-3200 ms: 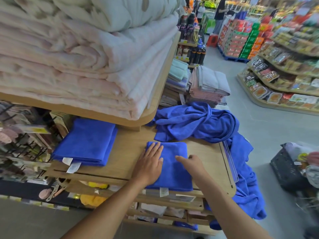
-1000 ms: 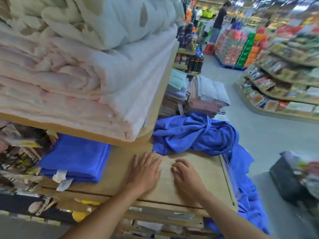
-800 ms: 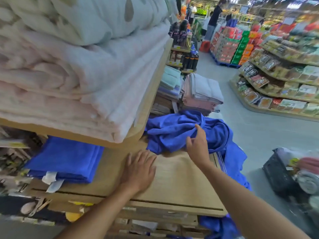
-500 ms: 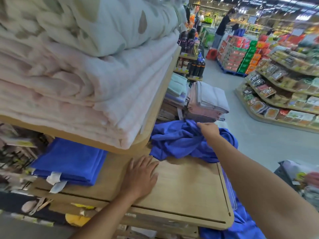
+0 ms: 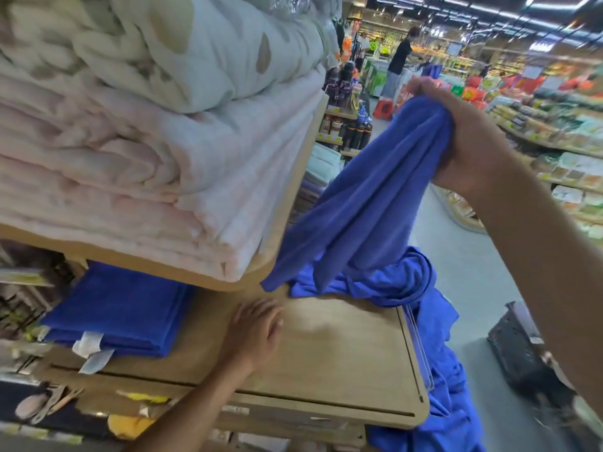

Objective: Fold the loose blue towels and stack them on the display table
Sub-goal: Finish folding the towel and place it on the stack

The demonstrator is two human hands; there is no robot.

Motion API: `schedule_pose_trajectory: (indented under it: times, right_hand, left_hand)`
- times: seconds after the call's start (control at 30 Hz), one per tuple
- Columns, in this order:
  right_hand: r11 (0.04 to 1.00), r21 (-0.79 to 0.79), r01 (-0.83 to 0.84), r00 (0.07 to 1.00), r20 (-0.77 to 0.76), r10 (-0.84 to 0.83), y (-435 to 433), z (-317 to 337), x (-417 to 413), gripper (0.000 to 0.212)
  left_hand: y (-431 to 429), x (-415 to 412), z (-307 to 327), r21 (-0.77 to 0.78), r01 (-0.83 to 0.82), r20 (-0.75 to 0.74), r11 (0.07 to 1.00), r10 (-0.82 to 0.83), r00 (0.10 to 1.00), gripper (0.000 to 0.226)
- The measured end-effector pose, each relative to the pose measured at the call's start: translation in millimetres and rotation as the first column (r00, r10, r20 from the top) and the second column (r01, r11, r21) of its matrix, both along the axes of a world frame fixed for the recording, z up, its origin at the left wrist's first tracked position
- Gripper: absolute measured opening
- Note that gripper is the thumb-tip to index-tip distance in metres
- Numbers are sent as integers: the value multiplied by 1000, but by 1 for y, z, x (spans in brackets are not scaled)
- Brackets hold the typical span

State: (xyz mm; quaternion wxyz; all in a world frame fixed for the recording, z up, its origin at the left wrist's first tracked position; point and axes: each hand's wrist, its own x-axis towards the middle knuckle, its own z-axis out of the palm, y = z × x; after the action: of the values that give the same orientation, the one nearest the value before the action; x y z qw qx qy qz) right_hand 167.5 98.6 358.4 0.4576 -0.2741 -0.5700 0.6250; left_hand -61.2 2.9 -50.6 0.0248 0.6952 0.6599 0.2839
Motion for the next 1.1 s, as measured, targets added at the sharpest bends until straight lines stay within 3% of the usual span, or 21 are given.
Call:
schedule_pose_trajectory:
  times: [0.07,0.13,0.2,0.27,0.33,0.4,0.5,0.6,0.73,0.83,0.93,1.03,1.1]
  right_hand:
    - [991,56,-119,987,115,112,-23,-20,4,13]
    - [952,47,-302,889,375,264,-37,-66,8,17]
    - [919,-96,-383,636,694,338,-49,-132,11,17]
    - [938,-210,-275,363,881,303,-59,-204,12,26]
    - [959,-146,-245,133,974,182,-74,-266,13,41]
    - [974,-69,-214,77,993,88,-90,-306,10,46]
    - [997,41,-67,120,992,-33,-95,-330,3,38]
    - [998,54,14,233,971,-55,-91,-330,-8,33]
    - [994,43,-103,363,932,-3,-89,-326,-22,12]
    - [965,133,-227,501,865,-1,-100,-327,-33,9]
    - [947,88,-310,585,802,117,-113,-328,-39,28]
    - [982,-130,-135,813,552,185,-120,-321,-46,34]
    - [944,-318,85,946,324,24,-115,-319,-46,36]
  left_hand:
    - [-5,-6,1,-15,-4,325,1000,9,946,28]
    - [-8,-11,3,-42,-31,658,999,51,751,23]
    - [-4,-11,5,-29,-78,820,997,69,568,26]
    - [3,-10,8,-26,-88,904,996,61,424,28]
    - [8,-9,6,-29,-73,896,997,59,441,26]
    - [7,-7,3,-63,-54,852,997,82,517,25]
    - [10,-3,6,-135,-89,772,987,161,615,44]
    - [18,-3,14,-178,-206,622,962,272,734,67]
    - [23,0,18,-242,-251,448,937,337,828,76]
    - [34,2,27,-397,-173,584,901,394,710,79]
    - [43,2,40,-493,-37,709,869,426,563,63]
    - [30,6,62,-465,188,840,865,364,403,36]
    - [15,5,80,-381,324,922,866,331,200,31]
